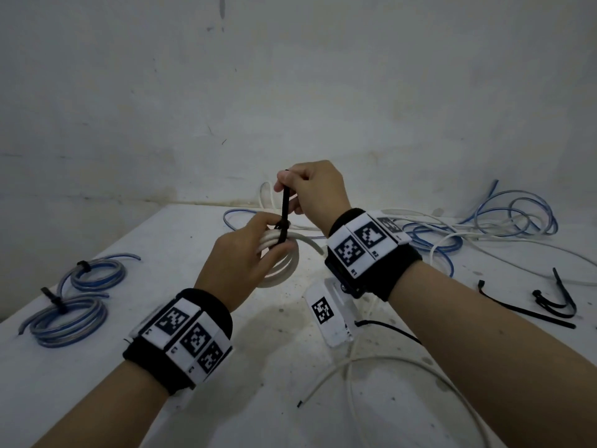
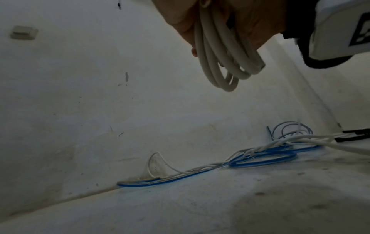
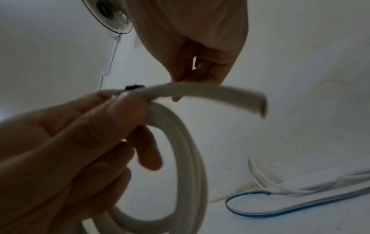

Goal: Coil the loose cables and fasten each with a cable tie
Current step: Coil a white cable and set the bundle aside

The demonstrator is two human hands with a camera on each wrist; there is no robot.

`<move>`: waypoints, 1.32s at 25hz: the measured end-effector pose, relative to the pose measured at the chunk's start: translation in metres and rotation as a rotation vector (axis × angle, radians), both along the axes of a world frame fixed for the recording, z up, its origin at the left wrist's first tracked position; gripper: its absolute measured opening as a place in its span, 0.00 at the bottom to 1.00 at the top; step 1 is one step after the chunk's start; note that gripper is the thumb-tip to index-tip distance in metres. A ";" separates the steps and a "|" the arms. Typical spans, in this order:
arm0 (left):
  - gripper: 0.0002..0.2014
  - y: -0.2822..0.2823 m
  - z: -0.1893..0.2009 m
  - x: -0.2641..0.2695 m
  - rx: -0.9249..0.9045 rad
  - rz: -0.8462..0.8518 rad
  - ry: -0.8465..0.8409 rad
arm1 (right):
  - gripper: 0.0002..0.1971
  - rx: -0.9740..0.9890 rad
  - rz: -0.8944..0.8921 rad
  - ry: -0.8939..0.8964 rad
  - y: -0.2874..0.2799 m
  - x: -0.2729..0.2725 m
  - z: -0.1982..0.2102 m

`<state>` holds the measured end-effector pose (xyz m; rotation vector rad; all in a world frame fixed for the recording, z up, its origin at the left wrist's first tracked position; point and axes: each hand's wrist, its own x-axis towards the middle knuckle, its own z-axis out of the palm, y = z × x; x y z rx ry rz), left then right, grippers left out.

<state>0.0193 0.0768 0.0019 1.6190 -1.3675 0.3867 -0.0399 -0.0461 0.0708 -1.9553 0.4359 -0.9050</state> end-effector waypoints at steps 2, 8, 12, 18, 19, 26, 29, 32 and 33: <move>0.18 0.003 0.001 0.001 0.030 -0.011 0.100 | 0.13 -0.008 -0.012 -0.001 0.003 0.001 0.000; 0.14 0.010 -0.001 -0.004 -0.078 -0.024 0.043 | 0.14 -0.078 -0.009 0.050 0.013 0.005 0.004; 0.10 0.017 0.004 -0.010 -0.086 -0.071 0.180 | 0.14 -0.105 0.006 0.061 0.019 0.007 0.009; 0.15 0.021 0.011 -0.008 0.040 -0.076 0.252 | 0.14 -0.057 0.004 0.059 0.018 0.006 0.010; 0.15 0.021 0.011 -0.008 0.062 -0.090 0.245 | 0.14 -0.063 0.002 0.066 0.019 0.007 0.008; 0.13 0.020 0.017 -0.016 0.028 -0.114 0.272 | 0.18 -0.097 -0.042 0.056 0.021 0.015 0.004; 0.10 0.024 0.019 -0.012 0.052 -0.118 0.337 | 0.19 -0.032 -0.088 0.045 0.026 0.025 -0.004; 0.12 0.033 0.019 0.001 -0.001 -0.046 0.406 | 0.15 0.102 0.133 0.011 0.038 0.029 -0.008; 0.13 0.036 0.019 0.009 -0.055 -0.009 0.456 | 0.16 0.134 0.252 0.032 0.046 0.029 -0.011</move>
